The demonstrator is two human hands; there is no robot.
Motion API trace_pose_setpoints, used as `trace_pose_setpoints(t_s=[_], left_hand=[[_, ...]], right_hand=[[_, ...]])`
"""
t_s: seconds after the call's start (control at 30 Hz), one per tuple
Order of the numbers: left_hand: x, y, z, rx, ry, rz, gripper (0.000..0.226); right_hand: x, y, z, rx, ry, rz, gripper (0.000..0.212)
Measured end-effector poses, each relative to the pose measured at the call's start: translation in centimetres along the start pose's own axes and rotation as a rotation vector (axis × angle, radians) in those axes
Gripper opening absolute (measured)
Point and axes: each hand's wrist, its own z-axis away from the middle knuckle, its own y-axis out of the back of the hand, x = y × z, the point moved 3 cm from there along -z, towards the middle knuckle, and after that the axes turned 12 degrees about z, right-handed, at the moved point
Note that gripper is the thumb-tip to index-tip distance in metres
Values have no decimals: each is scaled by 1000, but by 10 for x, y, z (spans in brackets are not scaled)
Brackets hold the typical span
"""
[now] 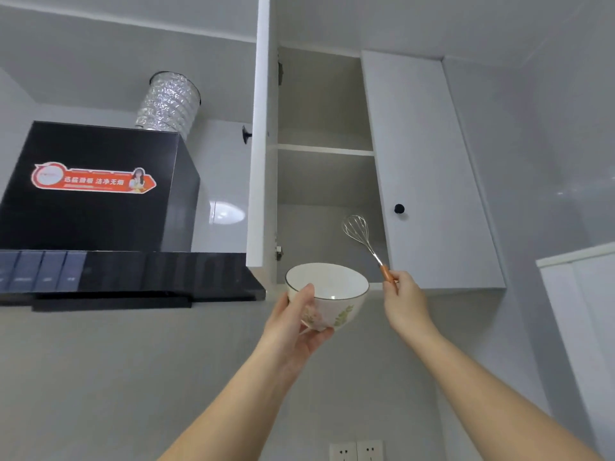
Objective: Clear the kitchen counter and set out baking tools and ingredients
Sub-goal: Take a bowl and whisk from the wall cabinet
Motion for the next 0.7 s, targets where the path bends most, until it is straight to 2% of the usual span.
trace_pose_setpoints(t_s=[0.23,0.4,0.53,0.7], left_hand=[[4,23,99,56,139,73,32],[27,50,146,112,130,63,27],[53,75,179,179,98,45,24],[86,125,230,271,59,50,36]], right_hand=[[-38,30,80,-125,-42,-53,15],[-81,36,114,-162,-47,-156,16],[-117,36,147,-201,-1,-337,13],[-151,29,226,-278,47,-585,18]])
